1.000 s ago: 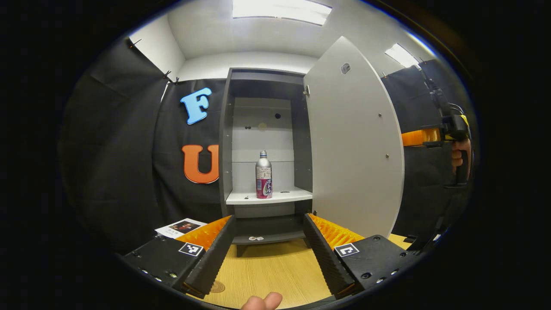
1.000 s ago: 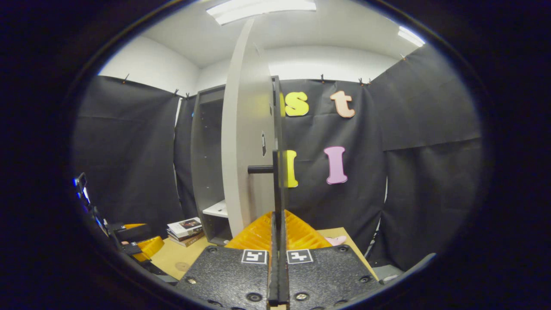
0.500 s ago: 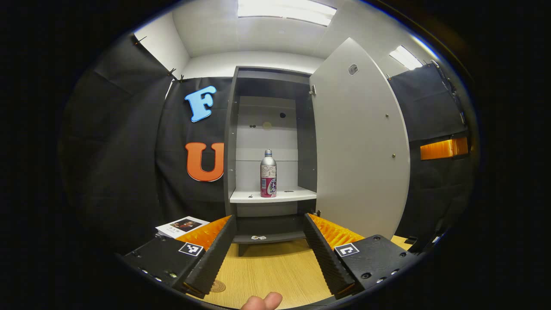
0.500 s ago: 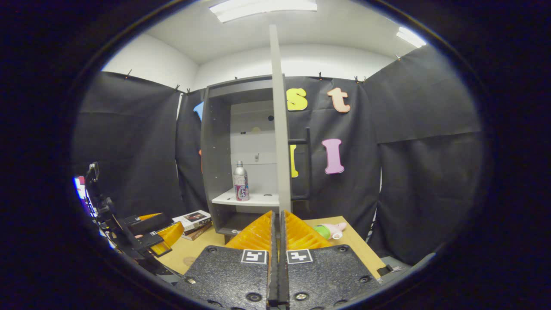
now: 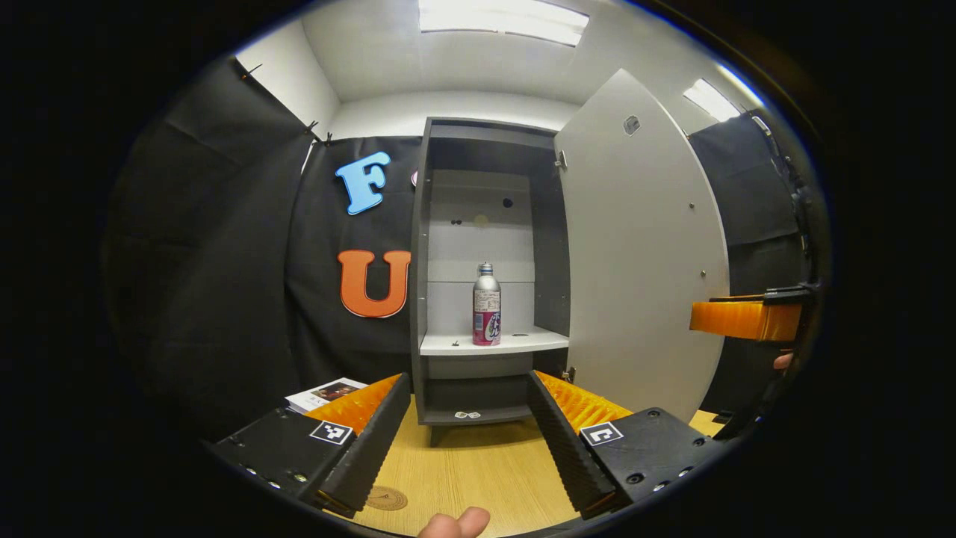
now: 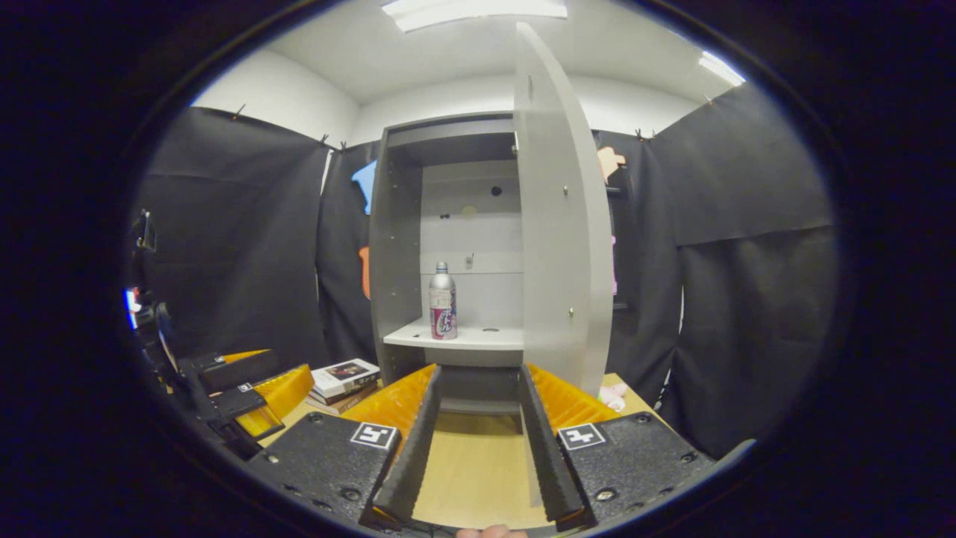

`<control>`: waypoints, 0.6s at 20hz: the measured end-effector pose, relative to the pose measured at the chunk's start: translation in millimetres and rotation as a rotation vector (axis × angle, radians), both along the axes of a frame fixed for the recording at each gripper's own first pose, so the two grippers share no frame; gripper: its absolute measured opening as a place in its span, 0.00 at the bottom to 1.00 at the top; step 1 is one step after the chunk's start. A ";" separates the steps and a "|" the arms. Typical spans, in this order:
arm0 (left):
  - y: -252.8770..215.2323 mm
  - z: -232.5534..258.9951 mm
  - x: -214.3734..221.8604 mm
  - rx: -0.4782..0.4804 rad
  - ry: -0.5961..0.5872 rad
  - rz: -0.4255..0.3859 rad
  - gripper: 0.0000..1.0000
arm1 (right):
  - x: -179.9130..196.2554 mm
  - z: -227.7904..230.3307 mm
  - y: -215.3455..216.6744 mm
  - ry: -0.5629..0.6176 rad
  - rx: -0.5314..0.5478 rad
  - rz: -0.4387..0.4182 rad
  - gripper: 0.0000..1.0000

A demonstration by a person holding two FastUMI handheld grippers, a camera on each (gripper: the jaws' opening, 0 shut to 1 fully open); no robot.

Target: Open the cabinet door with the right hand, grasp the bottle in the cabinet with the left hand and place it on the coaster, then close the cabinet door with the right hand.

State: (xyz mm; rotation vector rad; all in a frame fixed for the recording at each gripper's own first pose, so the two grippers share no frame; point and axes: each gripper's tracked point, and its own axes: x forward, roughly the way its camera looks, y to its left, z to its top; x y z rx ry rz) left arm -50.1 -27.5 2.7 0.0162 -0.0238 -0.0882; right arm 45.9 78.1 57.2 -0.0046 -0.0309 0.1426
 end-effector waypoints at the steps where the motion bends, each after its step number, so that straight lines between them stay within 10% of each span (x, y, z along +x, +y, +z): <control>1: 1.6 0.1 1.5 0.002 0.001 0.002 0.95 | 2.6 -3.1 -1.0 0.008 0.011 0.000 0.71; 5: -1.5 5.8 22.7 -0.002 -0.007 -0.016 0.95 | 9.7 -6.6 1.9 0.029 0.066 0.014 0.88; 12: -22.3 17.7 156.5 -0.004 -0.023 -0.050 0.95 | 14.9 -13.1 13.4 0.033 0.043 0.047 0.90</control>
